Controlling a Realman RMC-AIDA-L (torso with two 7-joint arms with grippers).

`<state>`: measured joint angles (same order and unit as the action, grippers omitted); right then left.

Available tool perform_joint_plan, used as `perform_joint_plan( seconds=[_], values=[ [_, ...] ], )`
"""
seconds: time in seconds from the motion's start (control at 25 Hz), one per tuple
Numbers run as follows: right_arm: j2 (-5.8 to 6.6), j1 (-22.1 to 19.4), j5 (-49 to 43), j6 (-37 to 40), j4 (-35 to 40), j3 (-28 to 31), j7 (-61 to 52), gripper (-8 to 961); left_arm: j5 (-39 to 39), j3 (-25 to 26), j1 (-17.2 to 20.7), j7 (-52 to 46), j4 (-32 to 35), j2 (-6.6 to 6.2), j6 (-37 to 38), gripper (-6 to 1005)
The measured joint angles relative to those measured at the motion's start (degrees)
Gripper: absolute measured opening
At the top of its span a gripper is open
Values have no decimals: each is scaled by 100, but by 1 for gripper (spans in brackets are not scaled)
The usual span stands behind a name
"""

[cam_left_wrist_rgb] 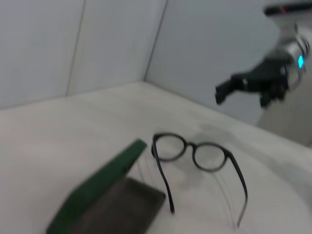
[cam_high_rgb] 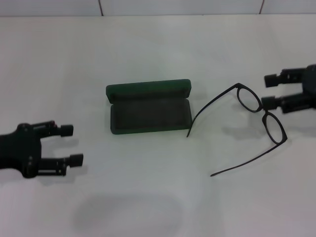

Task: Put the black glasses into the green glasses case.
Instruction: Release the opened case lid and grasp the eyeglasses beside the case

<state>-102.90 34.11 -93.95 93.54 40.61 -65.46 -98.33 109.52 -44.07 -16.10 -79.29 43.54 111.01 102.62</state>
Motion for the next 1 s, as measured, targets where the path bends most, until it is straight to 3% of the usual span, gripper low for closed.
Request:
perform_joint_plan(
  seconds=[0.2, 0.36, 0.48, 0.64, 0.88, 1.0],
  values=[
    [275, 775, -1417, 202, 237, 215, -2385, 854, 295, -16, 63, 209, -24, 53, 52, 868],
    [325, 1466, -2644, 315, 240, 322, -3929, 854, 504, -18, -35, 337, -58, 112, 65, 869],
    [287, 1937, -3458, 387, 136, 292, -4651, 855, 594, -17, -129, 423, -66, 152, 49, 870],
    [62, 2406, -4298, 331, -46, 269, -5210, 854, 623, -13, -193, 454, -79, 179, 44, 870],
    [-600, 2819, -5711, -42, -70, 252, -5627, 851, 678, 16, -188, 493, -82, 198, 36, 869],
    [-821, 2912, -6015, -134, -76, 248, -5683, 846, 679, 20, -186, 507, -83, 199, 36, 869]
  ],
)
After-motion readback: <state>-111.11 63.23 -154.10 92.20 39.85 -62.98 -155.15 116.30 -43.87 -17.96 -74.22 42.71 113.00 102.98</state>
